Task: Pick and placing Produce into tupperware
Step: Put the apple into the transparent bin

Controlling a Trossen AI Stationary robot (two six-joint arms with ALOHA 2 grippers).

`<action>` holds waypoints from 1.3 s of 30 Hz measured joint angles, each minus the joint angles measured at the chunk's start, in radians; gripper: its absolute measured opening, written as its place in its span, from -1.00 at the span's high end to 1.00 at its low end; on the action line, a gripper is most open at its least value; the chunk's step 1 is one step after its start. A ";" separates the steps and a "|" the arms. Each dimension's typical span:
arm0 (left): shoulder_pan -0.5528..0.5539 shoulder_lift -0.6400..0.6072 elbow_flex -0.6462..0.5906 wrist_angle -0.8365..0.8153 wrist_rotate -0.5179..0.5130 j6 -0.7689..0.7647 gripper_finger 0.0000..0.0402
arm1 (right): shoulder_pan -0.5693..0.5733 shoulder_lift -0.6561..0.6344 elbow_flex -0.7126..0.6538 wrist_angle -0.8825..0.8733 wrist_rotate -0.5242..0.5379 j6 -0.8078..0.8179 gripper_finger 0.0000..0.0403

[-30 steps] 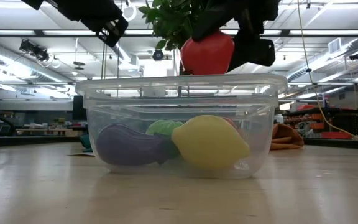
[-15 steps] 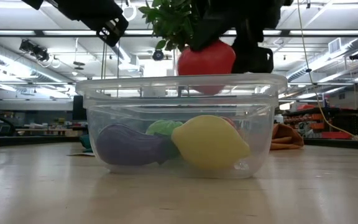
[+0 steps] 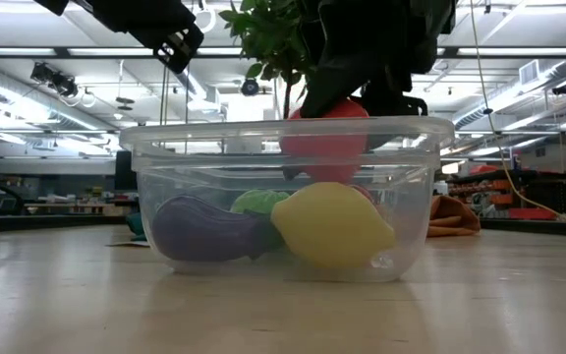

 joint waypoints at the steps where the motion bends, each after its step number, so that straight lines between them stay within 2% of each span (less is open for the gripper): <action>1: 0.000 0.000 0.000 0.000 0.000 0.000 0.89 | 0.000 0.000 0.000 0.000 0.000 -0.003 0.00; 13: 0.000 0.000 0.000 -0.002 0.000 -0.003 0.86 | 0.000 0.000 0.000 0.003 0.000 -0.004 -0.01; 25: 0.000 0.000 0.000 -0.017 0.000 -0.003 0.92 | 0.000 0.000 -0.001 0.003 0.000 -0.005 -0.17; 39: 0.000 0.000 0.000 -0.018 0.000 -0.003 0.89 | 0.000 0.000 -0.001 0.004 -0.002 -0.054 -0.19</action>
